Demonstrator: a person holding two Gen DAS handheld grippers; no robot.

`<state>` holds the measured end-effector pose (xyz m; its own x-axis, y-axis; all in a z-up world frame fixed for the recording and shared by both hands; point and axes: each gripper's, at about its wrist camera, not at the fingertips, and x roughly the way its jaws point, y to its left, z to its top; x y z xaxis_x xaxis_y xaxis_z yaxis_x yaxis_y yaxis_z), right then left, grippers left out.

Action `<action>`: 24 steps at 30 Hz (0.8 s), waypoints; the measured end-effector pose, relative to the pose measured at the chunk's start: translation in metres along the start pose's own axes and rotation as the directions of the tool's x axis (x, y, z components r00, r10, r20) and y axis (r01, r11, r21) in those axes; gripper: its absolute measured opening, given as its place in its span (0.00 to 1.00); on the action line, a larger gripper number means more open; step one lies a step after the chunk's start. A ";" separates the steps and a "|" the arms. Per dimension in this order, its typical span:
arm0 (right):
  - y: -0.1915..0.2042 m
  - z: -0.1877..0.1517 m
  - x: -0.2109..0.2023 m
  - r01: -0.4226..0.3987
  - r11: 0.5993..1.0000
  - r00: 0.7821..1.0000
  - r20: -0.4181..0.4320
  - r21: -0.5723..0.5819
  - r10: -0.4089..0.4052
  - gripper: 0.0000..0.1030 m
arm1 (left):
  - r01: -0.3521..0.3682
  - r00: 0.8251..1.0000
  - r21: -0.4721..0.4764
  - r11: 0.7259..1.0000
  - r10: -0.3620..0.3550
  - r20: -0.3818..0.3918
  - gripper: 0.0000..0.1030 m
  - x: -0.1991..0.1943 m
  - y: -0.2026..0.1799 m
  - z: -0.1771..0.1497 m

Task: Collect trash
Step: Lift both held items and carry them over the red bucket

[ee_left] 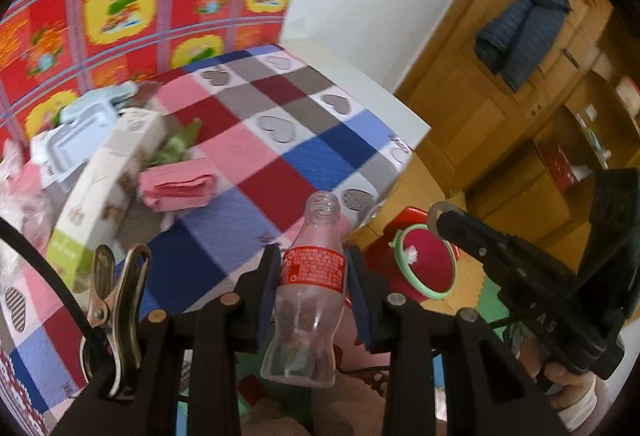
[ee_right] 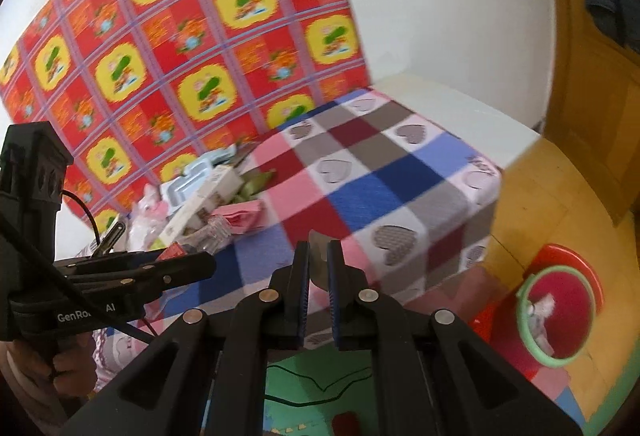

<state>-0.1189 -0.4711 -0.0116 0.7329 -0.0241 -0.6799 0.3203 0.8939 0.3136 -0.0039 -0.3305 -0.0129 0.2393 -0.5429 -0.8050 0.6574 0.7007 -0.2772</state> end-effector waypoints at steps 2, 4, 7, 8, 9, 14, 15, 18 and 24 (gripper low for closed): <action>-0.010 -0.001 -0.004 0.017 1.000 1.000 0.005 0.020 -0.017 0.09 | 0.015 1.000 0.024 1.000 -0.015 -0.006 0.33 0.007 -0.010 0.003; -0.018 -0.002 -0.008 0.029 0.999 1.000 0.010 0.034 -0.029 0.09 | 0.020 1.000 0.043 0.999 -0.020 -0.012 0.33 0.013 -0.018 0.007; -0.032 -0.004 -0.013 0.046 0.997 0.999 0.015 0.058 -0.047 0.09 | 0.025 1.000 0.074 0.997 -0.023 -0.020 0.33 0.021 -0.031 0.011; -0.038 -0.004 -0.014 0.053 0.996 0.998 0.017 0.069 -0.054 0.09 | 0.027 0.999 0.081 0.996 -0.026 -0.023 0.33 0.023 -0.034 0.012; -0.043 -0.005 -0.014 0.058 0.995 0.998 0.017 0.079 -0.059 0.09 | 0.030 0.999 0.090 0.995 -0.028 -0.028 0.33 0.027 -0.039 0.013; -0.068 -0.007 -0.018 0.086 0.989 0.996 0.013 0.117 -0.088 0.09 | 0.045 0.998 0.123 0.991 -0.038 -0.054 0.33 0.045 -0.059 0.020; -0.071 -0.008 -0.019 0.090 0.988 0.996 0.013 0.122 -0.092 0.09 | 0.049 0.997 0.129 0.990 -0.042 -0.059 0.33 0.048 -0.063 0.021; -0.087 -0.009 -0.021 0.104 0.984 0.994 0.010 0.145 -0.107 0.09 | 0.056 0.996 0.152 0.987 -0.046 -0.070 0.33 0.058 -0.077 0.024; -0.116 -0.009 -0.026 0.128 0.976 0.991 0.004 0.179 -0.131 0.09 | 0.075 0.994 0.182 0.980 -0.058 -0.095 0.33 0.078 -0.104 0.030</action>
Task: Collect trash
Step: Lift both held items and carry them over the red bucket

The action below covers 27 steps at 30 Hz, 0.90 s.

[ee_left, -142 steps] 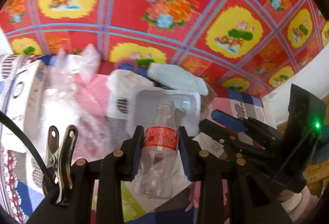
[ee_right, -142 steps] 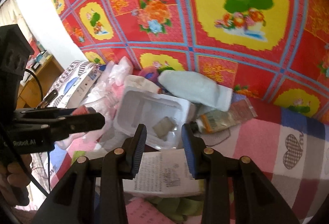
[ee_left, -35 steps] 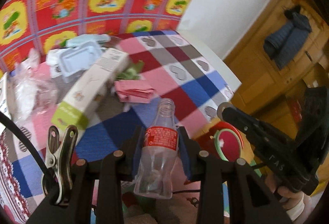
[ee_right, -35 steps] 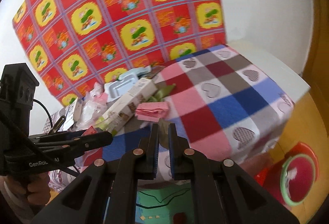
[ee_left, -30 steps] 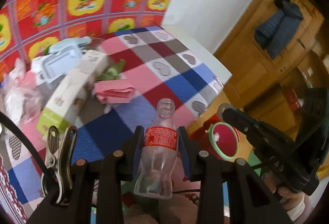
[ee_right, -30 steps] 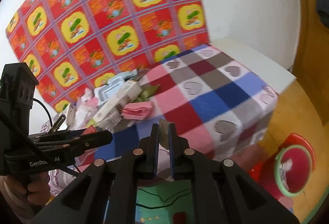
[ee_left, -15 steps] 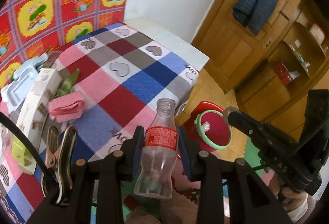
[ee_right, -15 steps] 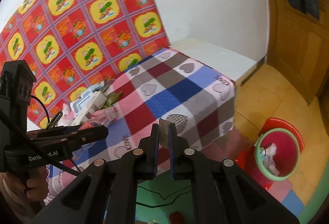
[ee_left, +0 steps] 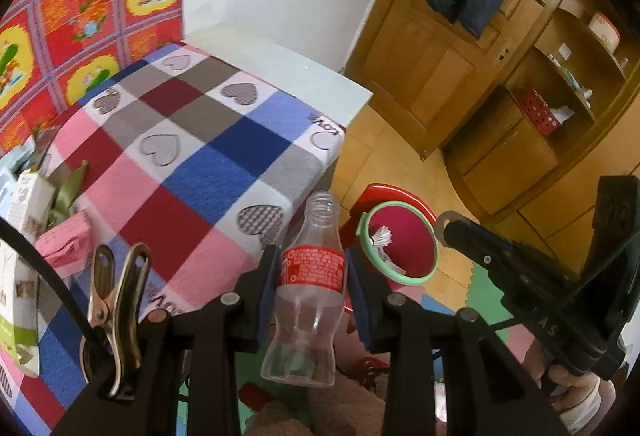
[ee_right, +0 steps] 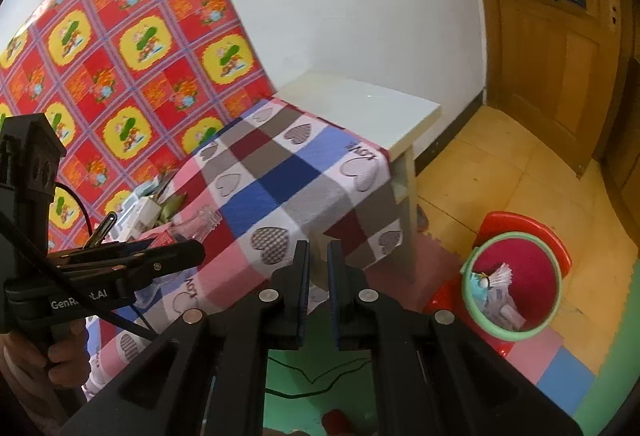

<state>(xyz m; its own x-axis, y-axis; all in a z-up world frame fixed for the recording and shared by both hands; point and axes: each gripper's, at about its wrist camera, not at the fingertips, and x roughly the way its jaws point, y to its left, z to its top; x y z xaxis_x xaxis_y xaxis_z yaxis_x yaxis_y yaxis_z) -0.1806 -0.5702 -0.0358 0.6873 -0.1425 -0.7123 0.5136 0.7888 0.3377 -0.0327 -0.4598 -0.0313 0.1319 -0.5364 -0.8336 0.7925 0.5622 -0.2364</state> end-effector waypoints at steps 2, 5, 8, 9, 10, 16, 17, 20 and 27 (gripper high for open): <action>-0.011 0.001 -0.001 0.009 1.000 1.000 -0.001 0.012 -0.008 0.09 | 0.006 1.000 0.011 1.000 -0.006 -0.006 0.33 0.006 -0.008 0.004; -0.027 0.001 -0.003 0.024 0.999 1.000 -0.003 0.033 -0.024 0.09 | 0.017 1.000 0.029 0.999 -0.016 -0.021 0.33 0.017 -0.021 0.009; -0.043 0.001 -0.005 0.041 0.998 0.999 -0.006 0.054 -0.041 0.09 | 0.028 0.999 0.046 0.999 -0.026 -0.036 0.33 0.028 -0.035 0.014; -0.049 0.002 -0.005 0.048 0.997 0.999 -0.008 0.063 -0.048 0.09 | 0.032 0.999 0.051 0.998 -0.029 -0.042 0.33 0.032 -0.040 0.015; -0.055 0.002 -0.006 0.054 0.996 0.999 -0.009 0.070 -0.053 0.09 | 0.036 0.998 0.055 0.998 -0.033 -0.047 0.33 0.035 -0.045 0.016; -0.091 0.002 -0.010 0.087 0.991 0.996 -0.018 0.099 -0.085 0.09 | 0.065 0.996 0.085 0.994 -0.059 -0.074 0.33 0.062 -0.077 0.025; -0.098 0.001 -0.011 0.092 0.990 0.996 -0.019 0.107 -0.091 0.09 | 0.072 0.995 0.088 0.993 -0.065 -0.080 0.33 0.066 -0.082 0.026; -0.121 -0.002 -0.010 0.106 0.985 0.994 -0.031 0.134 -0.103 0.09 | 0.087 0.992 0.109 0.990 -0.076 -0.101 0.33 0.083 -0.099 0.028; -0.174 -0.015 -0.002 0.163 0.969 0.986 -0.070 0.185 -0.152 0.09 | 0.158 0.979 0.175 0.972 -0.130 -0.159 0.33 0.131 -0.147 0.030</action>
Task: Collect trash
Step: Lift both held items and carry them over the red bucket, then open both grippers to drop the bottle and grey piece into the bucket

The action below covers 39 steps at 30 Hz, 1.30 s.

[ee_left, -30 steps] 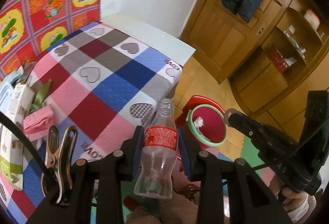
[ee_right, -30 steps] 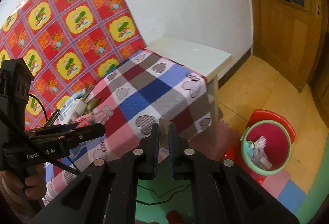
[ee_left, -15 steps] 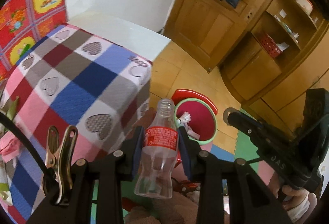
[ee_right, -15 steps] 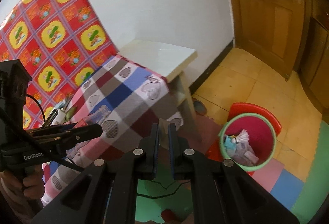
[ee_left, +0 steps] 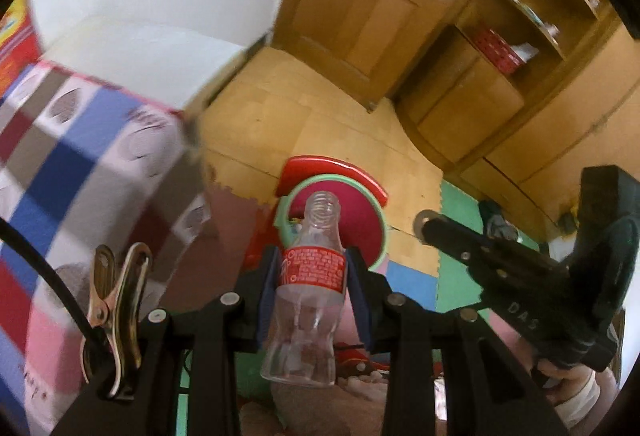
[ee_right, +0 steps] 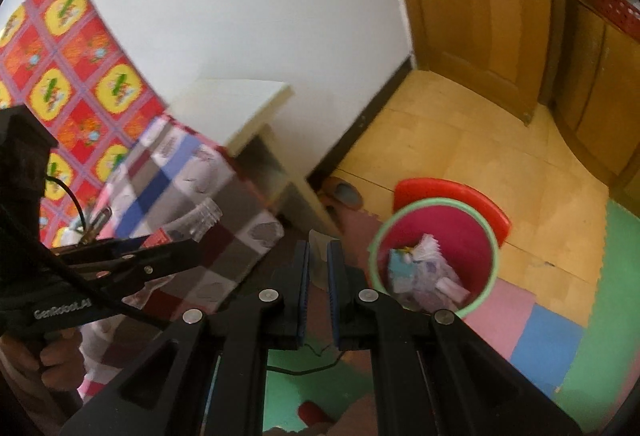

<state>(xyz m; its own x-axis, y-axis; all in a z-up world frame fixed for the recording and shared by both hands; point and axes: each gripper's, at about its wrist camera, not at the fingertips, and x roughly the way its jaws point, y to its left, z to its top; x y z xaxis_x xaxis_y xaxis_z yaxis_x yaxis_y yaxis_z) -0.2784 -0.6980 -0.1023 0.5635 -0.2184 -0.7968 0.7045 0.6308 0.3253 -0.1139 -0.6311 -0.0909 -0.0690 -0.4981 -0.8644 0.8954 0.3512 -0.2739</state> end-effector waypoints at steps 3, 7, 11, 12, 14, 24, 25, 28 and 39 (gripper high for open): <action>-0.015 -0.002 0.012 0.025 1.000 0.999 -0.027 -0.001 -0.025 0.09 | 0.020 1.000 0.056 0.998 -0.018 -0.025 0.33 0.028 -0.019 0.005; -0.040 -0.006 0.030 0.050 0.999 0.997 -0.058 0.006 -0.049 0.09 | 0.070 0.995 0.058 0.996 -0.066 -0.070 0.33 0.069 -0.033 0.010; -0.069 -0.014 0.054 0.074 0.997 0.993 -0.091 0.035 -0.071 0.09 | 0.094 0.991 0.066 0.993 -0.088 -0.096 0.33 0.110 -0.042 0.014; -0.074 -0.016 0.059 0.081 0.996 0.992 -0.098 0.041 -0.077 0.09 | 0.096 0.990 0.068 0.993 -0.089 -0.105 0.33 0.125 -0.044 0.013; -0.087 -0.020 0.070 0.092 0.994 0.990 -0.113 0.050 -0.086 0.09 | 0.099 0.988 0.061 0.993 -0.091 -0.126 0.33 0.145 -0.046 0.014; -0.134 -0.040 0.126 0.139 0.989 0.976 -0.175 0.048 -0.129 0.09 | 0.085 0.979 0.089 0.992 -0.067 -0.190 0.33 0.235 -0.052 0.016; -0.137 -0.041 0.130 0.141 0.989 0.975 -0.181 0.048 -0.130 0.09 | 0.085 0.978 0.090 0.992 -0.066 -0.197 0.33 0.242 -0.053 0.017; -0.147 -0.045 0.140 0.152 0.987 0.970 -0.200 0.044 -0.141 0.09 | 0.086 0.975 0.098 0.991 -0.064 -0.211 0.33 0.260 -0.057 0.017; -0.154 -0.049 0.154 0.155 0.987 0.964 -0.222 0.031 -0.144 0.13 | 0.058 0.967 0.125 0.990 -0.025 -0.255 0.34 0.289 -0.056 0.017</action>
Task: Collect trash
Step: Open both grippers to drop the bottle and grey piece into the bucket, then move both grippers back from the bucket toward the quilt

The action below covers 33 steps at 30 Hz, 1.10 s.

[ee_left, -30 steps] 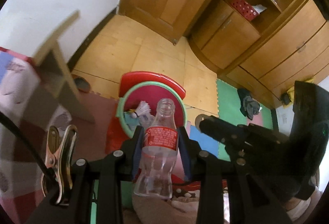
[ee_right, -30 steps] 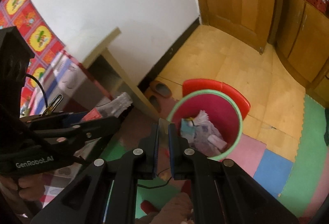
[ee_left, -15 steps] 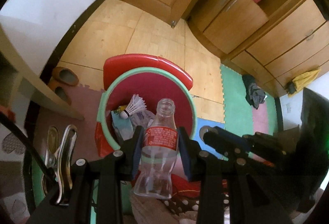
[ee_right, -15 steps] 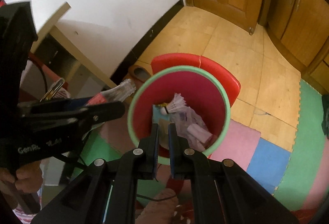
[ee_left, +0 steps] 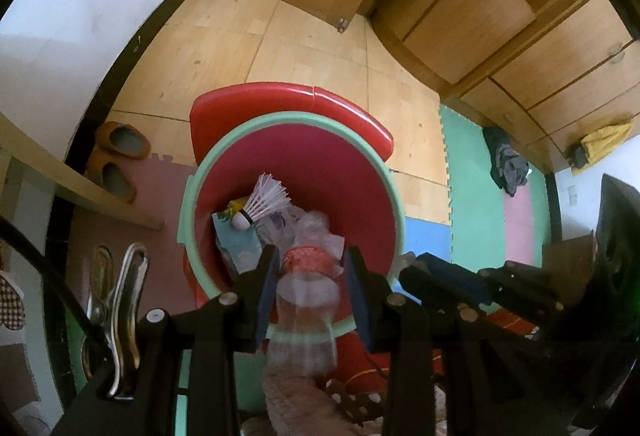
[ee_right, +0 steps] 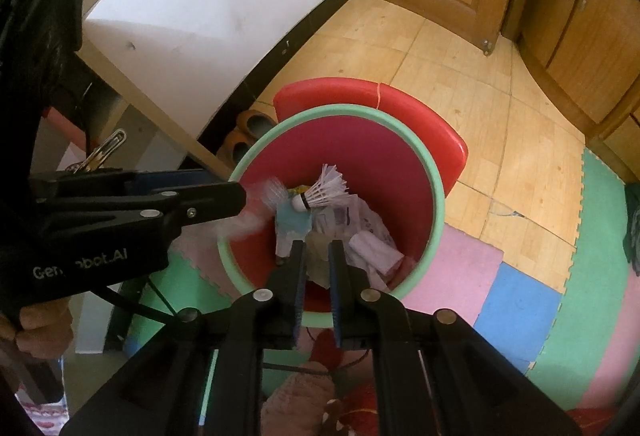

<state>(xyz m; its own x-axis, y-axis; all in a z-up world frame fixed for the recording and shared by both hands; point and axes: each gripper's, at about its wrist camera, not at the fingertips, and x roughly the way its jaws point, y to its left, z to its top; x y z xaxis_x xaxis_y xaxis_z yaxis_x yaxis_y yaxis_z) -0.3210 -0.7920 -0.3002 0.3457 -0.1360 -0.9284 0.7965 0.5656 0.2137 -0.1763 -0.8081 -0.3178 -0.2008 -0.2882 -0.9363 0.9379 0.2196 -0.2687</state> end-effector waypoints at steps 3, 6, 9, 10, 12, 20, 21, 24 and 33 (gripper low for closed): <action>-0.001 0.000 0.000 0.000 1.000 1.000 0.002 0.007 0.000 0.15 | -0.004 1.000 0.002 1.000 0.005 -0.005 0.42 0.001 0.000 0.001; -0.003 0.001 0.001 -0.014 1.000 1.000 0.004 0.020 0.014 0.20 | -0.004 1.000 -0.014 1.000 0.004 -0.005 0.46 0.000 0.002 0.001; -0.002 0.002 0.000 -0.008 1.000 1.000 0.008 0.023 0.008 0.24 | -0.001 1.000 -0.023 1.000 0.001 -0.003 0.47 -0.005 0.004 0.000; -0.002 0.002 -0.001 -0.005 1.000 1.000 0.010 0.023 0.004 0.24 | -0.002 1.000 -0.022 1.000 0.002 -0.001 0.47 -0.007 0.004 -0.001; -0.001 0.002 -0.002 -0.006 1.000 1.000 0.015 0.026 0.006 0.24 | -0.007 1.000 -0.020 1.000 0.007 0.003 0.47 -0.012 0.004 -0.002; 0.006 0.003 -0.013 0.001 1.000 0.999 0.033 0.028 -0.002 0.29 | -0.011 0.999 -0.027 1.000 0.012 0.030 0.47 -0.037 0.003 -0.006; 0.008 0.003 -0.015 0.003 1.000 0.999 0.037 0.026 -0.004 0.30 | -0.014 0.999 -0.026 1.000 0.015 0.032 0.47 -0.040 0.003 -0.006; 0.011 0.003 -0.019 0.016 1.000 0.999 0.047 0.020 -0.017 0.34 | -0.015 0.999 -0.034 0.999 0.016 0.042 0.47 -0.048 0.005 -0.009; 0.020 0.003 -0.042 0.046 0.999 0.996 0.078 0.008 -0.047 0.35 | -0.021 0.997 -0.054 0.998 0.025 0.075 0.47 -0.083 0.005 -0.023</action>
<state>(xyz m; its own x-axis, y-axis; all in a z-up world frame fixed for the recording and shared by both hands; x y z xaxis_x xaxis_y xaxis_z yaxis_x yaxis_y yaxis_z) -0.3180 -0.7777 -0.2555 0.3459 -0.2256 -0.9107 0.8154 0.5525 0.1728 -0.1613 -0.7613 -0.2464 -0.1559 -0.3518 -0.9230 0.9252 0.2753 -0.2612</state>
